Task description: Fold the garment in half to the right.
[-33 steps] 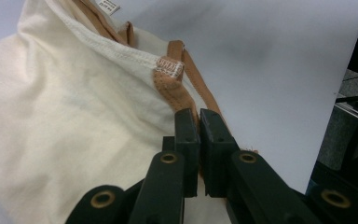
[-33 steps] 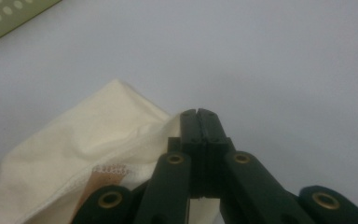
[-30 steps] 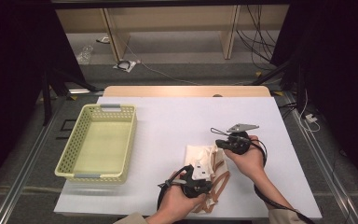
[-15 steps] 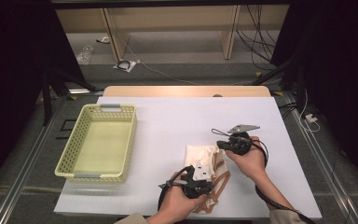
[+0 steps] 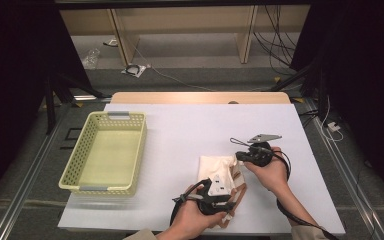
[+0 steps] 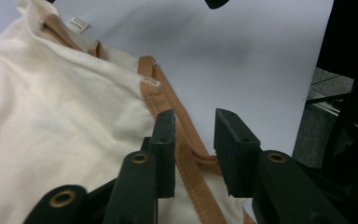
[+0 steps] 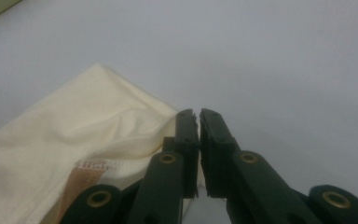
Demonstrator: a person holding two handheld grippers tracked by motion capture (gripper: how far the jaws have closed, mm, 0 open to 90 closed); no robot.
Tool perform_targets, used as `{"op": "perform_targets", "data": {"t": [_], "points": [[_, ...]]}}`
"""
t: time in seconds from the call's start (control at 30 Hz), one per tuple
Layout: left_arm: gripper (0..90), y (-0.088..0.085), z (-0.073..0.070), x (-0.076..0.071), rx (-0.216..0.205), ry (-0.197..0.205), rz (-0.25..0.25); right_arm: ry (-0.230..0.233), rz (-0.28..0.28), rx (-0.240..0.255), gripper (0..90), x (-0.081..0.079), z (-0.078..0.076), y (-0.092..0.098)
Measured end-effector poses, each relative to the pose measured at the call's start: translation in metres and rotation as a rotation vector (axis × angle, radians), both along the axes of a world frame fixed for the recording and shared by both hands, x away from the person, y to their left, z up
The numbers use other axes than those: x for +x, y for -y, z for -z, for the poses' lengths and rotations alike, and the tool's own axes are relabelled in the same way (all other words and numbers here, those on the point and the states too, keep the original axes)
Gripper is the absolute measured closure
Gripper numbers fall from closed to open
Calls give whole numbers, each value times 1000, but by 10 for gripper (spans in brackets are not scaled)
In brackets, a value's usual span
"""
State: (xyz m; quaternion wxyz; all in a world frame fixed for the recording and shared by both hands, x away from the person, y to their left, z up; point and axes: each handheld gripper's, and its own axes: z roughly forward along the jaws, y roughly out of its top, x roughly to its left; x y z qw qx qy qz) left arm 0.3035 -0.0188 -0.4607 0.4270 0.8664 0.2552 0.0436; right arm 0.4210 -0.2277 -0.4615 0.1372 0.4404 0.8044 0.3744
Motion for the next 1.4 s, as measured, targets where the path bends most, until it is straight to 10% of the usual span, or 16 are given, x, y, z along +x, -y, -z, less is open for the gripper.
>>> {"op": "perform_targets", "data": {"t": [0.33, 0.63, 0.87, 1.1, 1.4], "points": [[717, -22, -16, 3, 15, 48, -30, 60, -38, 32, 859, -18, -23, 1], [782, -48, 1, -4, 84, -14, -5, -41, -137, -34, 853, -27, -5, -24], [784, -50, 4, -12, 90, -29, 29, 9, -155, -24, 837, -30, -8, -32], [785, -50, 8, -17, 105, -49, 42, -70, -111, -159, 894, -25, 7, -25], [773, -53, 13, -18, 100, -67, 36, -119, -92, -110, 856, -25, 12, -16]]}}
